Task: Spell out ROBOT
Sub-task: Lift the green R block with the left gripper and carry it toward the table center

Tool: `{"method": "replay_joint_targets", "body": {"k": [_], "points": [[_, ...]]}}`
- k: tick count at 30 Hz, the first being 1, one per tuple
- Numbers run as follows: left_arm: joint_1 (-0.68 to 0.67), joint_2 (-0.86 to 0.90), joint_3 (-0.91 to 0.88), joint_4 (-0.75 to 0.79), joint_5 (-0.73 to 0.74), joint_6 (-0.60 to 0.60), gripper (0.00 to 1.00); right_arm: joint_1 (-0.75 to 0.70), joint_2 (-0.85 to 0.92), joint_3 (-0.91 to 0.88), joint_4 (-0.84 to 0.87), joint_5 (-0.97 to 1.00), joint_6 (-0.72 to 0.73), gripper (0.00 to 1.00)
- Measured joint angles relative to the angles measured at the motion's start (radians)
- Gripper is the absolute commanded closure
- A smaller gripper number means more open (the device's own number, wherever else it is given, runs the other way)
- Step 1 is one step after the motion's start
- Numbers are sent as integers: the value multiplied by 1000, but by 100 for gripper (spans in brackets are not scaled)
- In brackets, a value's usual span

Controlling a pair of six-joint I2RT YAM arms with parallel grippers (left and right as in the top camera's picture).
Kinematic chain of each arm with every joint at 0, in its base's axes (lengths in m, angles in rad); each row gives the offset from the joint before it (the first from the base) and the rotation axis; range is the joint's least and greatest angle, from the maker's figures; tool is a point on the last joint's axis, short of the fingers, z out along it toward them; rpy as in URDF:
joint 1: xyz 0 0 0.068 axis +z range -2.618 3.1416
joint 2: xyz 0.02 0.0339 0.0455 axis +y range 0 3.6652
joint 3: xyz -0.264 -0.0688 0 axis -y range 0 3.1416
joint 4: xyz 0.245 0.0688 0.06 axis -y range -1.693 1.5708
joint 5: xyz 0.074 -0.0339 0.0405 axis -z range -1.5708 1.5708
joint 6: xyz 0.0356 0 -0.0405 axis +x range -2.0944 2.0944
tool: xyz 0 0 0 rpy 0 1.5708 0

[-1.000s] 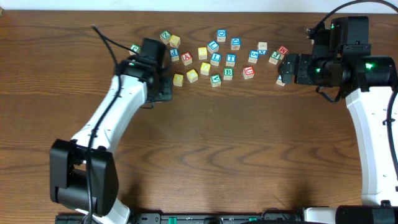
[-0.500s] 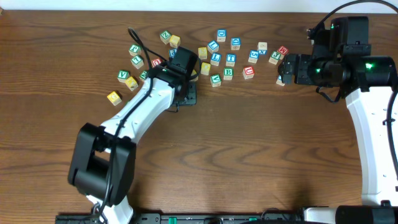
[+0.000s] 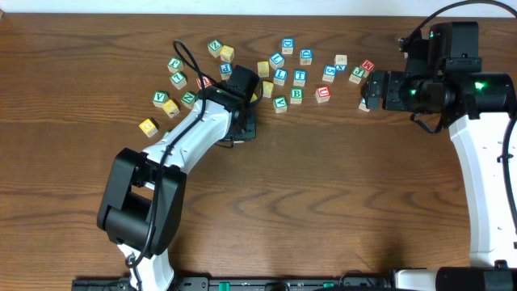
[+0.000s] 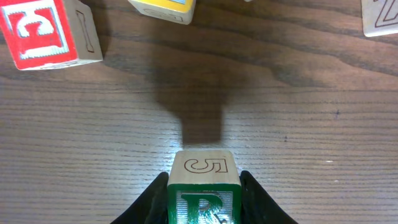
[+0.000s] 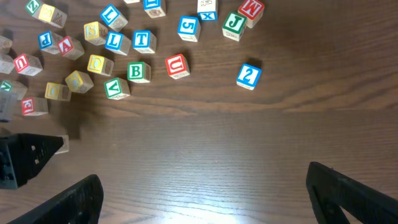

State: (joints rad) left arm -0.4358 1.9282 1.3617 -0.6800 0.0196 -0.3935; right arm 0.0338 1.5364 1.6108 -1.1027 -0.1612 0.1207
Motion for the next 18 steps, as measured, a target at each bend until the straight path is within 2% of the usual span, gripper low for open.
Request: {"method": "replay_joint_targets", "body": {"k": [18], "points": [[-27,0,0,30,0,32,73,0,0,0,0,0,0,1]]}}
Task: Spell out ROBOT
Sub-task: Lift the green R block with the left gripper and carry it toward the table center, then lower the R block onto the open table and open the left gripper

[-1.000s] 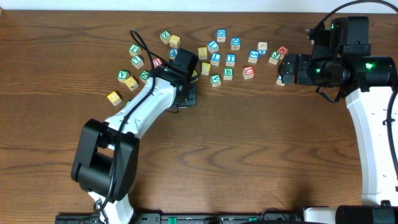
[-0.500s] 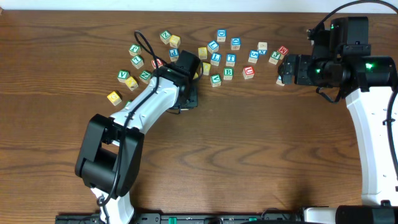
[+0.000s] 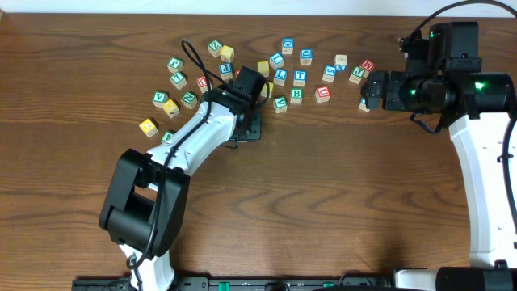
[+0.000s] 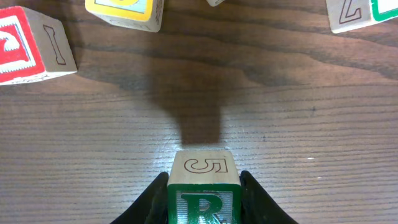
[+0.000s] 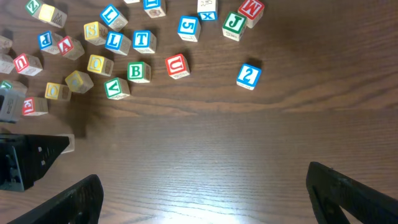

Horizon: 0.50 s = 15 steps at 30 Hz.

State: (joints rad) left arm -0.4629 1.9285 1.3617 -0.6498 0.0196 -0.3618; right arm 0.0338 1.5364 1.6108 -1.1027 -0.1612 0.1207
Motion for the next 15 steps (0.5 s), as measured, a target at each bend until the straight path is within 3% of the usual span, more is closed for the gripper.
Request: {"method": "replay_joint_targets", "body": {"k": [15], "points": [[0,41,0,14,0,19,73,0,0,0,0,0,0,1]]}}
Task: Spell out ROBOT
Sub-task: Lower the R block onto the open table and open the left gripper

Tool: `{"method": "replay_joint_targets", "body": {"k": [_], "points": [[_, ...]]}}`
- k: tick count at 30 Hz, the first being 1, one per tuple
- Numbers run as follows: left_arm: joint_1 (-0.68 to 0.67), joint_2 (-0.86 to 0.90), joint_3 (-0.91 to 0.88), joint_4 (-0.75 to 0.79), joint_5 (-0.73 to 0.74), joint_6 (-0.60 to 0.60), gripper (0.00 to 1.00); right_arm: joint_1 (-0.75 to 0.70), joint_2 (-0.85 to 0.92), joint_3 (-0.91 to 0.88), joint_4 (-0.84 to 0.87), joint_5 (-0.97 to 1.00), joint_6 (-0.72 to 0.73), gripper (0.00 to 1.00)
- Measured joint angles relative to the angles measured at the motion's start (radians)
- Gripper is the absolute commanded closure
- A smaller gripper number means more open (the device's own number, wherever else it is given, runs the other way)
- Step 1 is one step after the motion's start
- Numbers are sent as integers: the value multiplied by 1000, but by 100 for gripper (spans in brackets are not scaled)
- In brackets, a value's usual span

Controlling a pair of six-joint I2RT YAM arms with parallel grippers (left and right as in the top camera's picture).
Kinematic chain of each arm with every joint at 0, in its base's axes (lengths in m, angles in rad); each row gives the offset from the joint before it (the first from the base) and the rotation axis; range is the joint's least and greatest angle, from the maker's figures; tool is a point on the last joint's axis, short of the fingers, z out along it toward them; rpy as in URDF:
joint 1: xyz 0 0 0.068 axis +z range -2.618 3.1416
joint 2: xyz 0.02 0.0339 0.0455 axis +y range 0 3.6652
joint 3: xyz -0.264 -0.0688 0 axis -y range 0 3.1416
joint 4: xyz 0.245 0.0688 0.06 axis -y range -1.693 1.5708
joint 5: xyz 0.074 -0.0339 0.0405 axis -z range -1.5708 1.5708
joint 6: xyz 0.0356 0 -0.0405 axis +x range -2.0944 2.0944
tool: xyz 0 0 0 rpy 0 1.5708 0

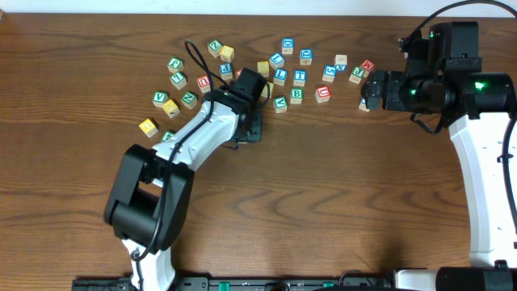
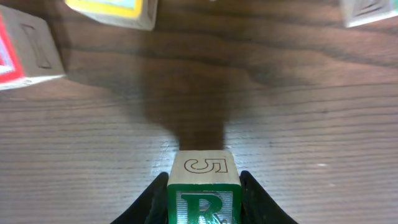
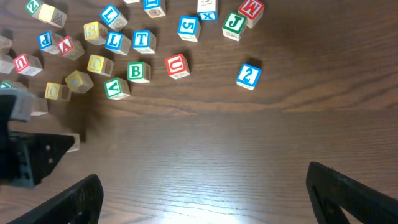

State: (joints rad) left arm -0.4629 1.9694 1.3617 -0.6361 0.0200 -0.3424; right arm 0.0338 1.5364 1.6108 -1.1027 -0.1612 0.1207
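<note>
My left gripper is shut on a wooden block with a green R on the face towards the camera and a 5 on its upper side. It hangs just above bare table, just below the scatter of letter blocks. From overhead the left gripper hides the block. Among the loose blocks are a green B, a blue T and a yellow O. My right gripper is open and empty, high over the table's right part.
Several more letter blocks lie across the back of the table, from a yellow block at the left to a red block at the right. A red block and a yellow-faced block lie just beyond the held block.
The left gripper, still holding the R block, has shifted slightly; the blocks ahead of it now sit nearer the edges of the left wrist view. The right arm has not moved.
The left gripper held the R block beside the scatter of blocks at the oldest moment. Half a second later it stood a little farther right, and now it is nearly in that same spot. The right gripper stayed open and still throughout.
</note>
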Motion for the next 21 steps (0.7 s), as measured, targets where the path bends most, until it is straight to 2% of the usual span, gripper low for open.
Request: {"method": "replay_joint_targets", "body": {"k": [21], "points": [[-2,34,0,16,0,8,73,0,0,0,0,0,0,1]]}}
